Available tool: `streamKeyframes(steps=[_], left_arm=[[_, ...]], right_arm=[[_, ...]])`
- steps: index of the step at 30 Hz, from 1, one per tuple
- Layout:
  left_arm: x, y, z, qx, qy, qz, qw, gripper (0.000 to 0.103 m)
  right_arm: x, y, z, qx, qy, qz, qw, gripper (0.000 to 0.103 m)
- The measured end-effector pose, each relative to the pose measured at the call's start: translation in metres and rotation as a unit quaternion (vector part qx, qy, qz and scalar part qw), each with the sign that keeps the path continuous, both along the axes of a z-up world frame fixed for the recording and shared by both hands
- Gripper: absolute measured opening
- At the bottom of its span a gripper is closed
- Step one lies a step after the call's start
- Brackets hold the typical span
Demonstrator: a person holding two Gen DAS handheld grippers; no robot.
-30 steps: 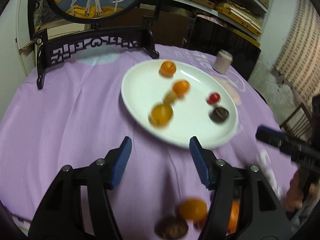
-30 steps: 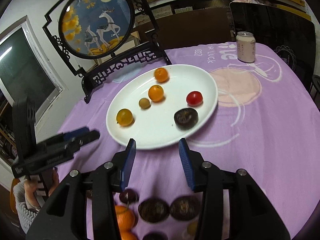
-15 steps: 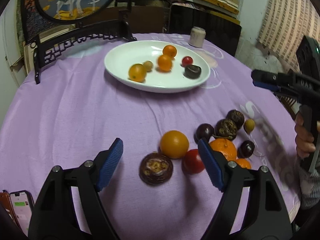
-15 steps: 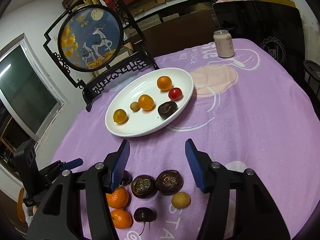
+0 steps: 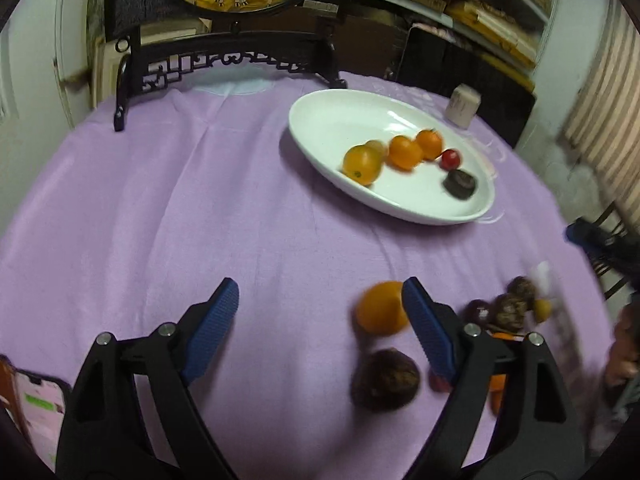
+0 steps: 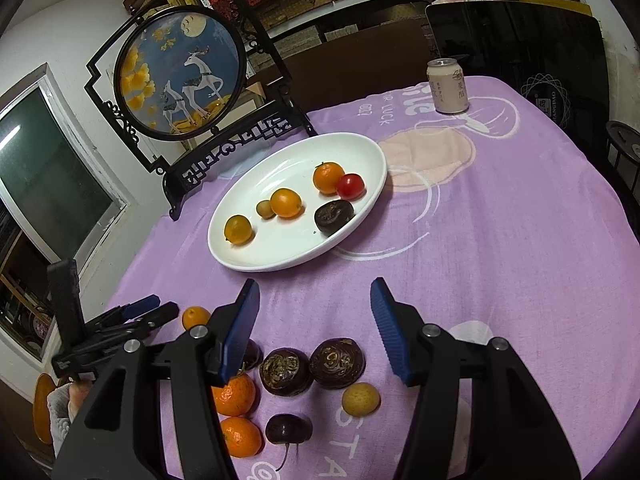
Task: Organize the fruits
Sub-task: 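Grasp a yellow-orange fruit with the left tool while the right tool grasps a dark mangosteen, then carry both fruits over the white plate and open both tools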
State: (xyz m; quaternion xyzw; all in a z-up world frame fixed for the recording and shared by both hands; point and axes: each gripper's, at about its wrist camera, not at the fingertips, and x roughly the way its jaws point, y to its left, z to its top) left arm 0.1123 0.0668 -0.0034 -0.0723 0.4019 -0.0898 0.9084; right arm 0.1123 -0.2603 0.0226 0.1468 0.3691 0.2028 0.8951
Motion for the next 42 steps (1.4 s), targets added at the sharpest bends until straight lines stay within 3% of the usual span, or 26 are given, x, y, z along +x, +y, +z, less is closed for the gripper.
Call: streamKeyframes(steps=[3,8,11,13,17,22,29,33,38,42], left_arm=[[-0.008,-0.015,0.005,0.008,-0.016,-0.031,0.9994,0.085],[-0.008,-0.049,-0.010,0.070,0.000,-0.070,0.9951,0.081],[-0.007,-0.052,-0.017,0.072,0.015,-0.076,0.9944,0.067],[-0.004,-0.053,-0.021,0.073,0.025,-0.080,0.9938,0.049],[-0.001,-0.056,-0.026,0.076,0.028,-0.084,0.9932,0.037],[0.003,-0.053,-0.024,0.076,0.026,-0.078,0.9937,0.037],[0.007,-0.035,-0.020,0.063,0.028,-0.046,0.9965,0.037],[0.006,-0.036,-0.022,0.069,0.030,-0.047,0.9961,0.037],[0.006,-0.038,-0.023,0.076,0.029,-0.048,0.9955,0.037],[0.006,-0.039,-0.025,0.081,0.031,-0.048,0.9951,0.038]], right_arm=[[-0.001,0.000,0.000,-0.002,0.000,0.001,1.000,0.058],[0.000,0.002,-0.001,-0.003,0.002,0.002,1.000,0.058],[-0.001,0.003,-0.001,-0.005,0.000,0.004,1.000,0.058],[-0.001,0.004,-0.001,-0.006,0.000,0.006,1.000,0.058],[-0.001,0.007,-0.003,-0.011,0.002,0.009,1.000,0.058],[0.001,0.019,-0.011,-0.029,0.018,0.028,0.999,0.058],[-0.009,0.032,-0.038,-0.096,0.050,0.049,0.993,0.058],[-0.017,0.029,-0.044,-0.141,0.039,0.035,0.989,0.058],[-0.014,0.038,-0.060,-0.181,0.049,0.045,0.981,0.047],[-0.017,0.048,-0.063,-0.219,0.028,0.042,0.974,0.046]])
